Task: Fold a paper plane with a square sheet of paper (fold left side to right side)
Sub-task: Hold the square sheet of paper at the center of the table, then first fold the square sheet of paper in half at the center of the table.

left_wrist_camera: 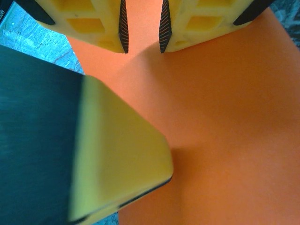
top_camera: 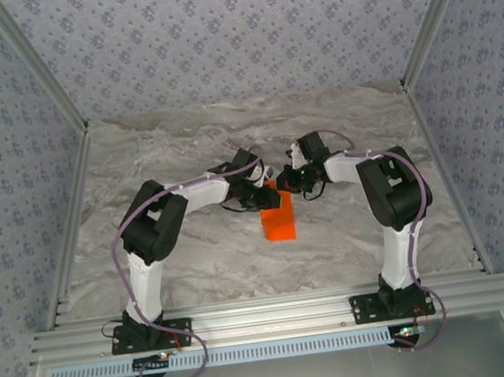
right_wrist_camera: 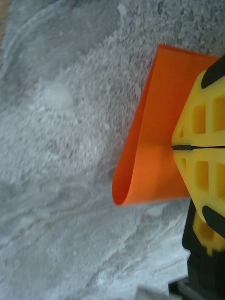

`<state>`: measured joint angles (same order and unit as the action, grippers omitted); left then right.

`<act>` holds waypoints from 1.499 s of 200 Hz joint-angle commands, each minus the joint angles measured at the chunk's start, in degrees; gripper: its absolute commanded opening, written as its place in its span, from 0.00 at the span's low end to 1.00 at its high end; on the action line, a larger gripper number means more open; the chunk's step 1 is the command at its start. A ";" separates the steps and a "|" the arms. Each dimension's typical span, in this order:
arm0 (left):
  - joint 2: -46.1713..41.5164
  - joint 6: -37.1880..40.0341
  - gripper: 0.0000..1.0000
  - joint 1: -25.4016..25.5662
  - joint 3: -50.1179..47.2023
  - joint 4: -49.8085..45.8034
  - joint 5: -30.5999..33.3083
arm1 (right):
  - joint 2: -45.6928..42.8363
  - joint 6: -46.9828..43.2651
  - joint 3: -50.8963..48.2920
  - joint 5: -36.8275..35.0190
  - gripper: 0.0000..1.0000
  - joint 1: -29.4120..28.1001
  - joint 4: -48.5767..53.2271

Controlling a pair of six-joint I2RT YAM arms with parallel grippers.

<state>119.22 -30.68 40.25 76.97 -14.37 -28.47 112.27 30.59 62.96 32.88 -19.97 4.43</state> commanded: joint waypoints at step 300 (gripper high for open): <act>-15.30 -3.56 0.25 9.46 -23.04 6.02 -2.65 | 6.57 -3.17 6.98 -10.11 0.06 -1.66 15.20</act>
<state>106.17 -33.74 47.66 56.84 -6.22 -28.58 114.56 28.69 69.45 27.77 -21.67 14.57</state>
